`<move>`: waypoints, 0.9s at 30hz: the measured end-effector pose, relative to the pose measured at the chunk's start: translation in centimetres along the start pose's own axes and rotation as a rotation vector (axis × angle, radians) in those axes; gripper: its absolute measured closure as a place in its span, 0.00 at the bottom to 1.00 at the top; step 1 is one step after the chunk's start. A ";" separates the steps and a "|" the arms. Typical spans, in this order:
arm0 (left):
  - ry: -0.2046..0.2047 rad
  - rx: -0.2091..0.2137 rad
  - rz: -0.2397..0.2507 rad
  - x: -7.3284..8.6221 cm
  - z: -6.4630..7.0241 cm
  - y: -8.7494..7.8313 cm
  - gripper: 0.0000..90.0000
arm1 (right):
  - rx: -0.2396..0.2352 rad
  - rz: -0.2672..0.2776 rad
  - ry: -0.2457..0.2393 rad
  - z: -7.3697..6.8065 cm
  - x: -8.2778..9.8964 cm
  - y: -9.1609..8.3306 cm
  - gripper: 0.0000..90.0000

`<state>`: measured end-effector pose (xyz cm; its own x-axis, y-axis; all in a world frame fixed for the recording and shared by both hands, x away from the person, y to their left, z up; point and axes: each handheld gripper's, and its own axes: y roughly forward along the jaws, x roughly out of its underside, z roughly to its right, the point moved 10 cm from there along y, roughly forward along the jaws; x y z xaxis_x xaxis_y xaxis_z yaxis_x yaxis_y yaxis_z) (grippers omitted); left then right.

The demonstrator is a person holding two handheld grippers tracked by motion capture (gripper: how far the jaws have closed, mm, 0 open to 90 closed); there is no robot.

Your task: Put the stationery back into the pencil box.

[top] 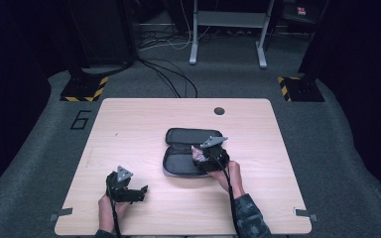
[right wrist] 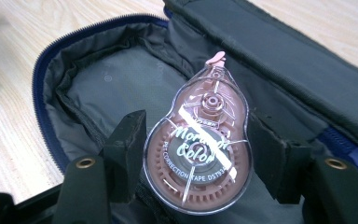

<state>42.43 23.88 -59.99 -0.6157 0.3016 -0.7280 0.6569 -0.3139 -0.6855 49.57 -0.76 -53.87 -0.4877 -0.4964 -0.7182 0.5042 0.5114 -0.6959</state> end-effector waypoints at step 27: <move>0.013 0.004 -0.006 0.1 0.0 -0.1 0.03 | -0.050 -0.115 0.032 -0.6 1.8 2.7 0.43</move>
<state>42.36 23.91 -59.98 -0.6139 0.3147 -0.7240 0.6514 -0.3161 -0.6897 49.68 0.14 -57.03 -0.5627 -0.5317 -0.6330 0.4077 0.4876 -0.7720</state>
